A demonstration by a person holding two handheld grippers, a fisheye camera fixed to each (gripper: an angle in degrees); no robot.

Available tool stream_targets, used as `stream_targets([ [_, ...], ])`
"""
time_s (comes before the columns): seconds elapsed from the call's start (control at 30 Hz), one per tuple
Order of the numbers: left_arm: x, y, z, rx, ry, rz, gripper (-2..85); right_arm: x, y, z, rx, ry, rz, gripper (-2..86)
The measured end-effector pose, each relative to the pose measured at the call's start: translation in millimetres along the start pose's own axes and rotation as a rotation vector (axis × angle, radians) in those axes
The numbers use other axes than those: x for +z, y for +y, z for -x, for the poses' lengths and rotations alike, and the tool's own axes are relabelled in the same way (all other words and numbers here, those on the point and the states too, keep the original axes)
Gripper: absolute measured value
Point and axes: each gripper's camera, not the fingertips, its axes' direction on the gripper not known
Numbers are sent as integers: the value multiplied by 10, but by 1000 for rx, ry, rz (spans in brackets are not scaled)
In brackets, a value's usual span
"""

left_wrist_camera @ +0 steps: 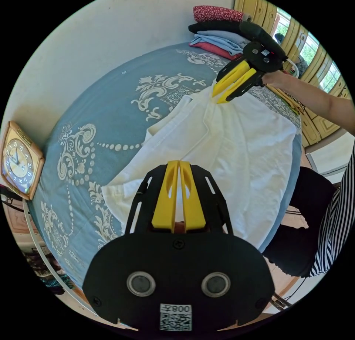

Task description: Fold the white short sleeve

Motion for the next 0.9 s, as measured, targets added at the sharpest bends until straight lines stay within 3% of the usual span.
stream_targets([
  [0.3,173,-317,256,-89,-66,-25,3,219,-92,48,78,26,-21,50],
  [0.7,445,-263,611,-222,46,-31,3,529,-22,-10,127,56,34,69],
  [0.9,350,-282,659,-209,37,-43,3,581,-27,54,107,99,42,28],
])
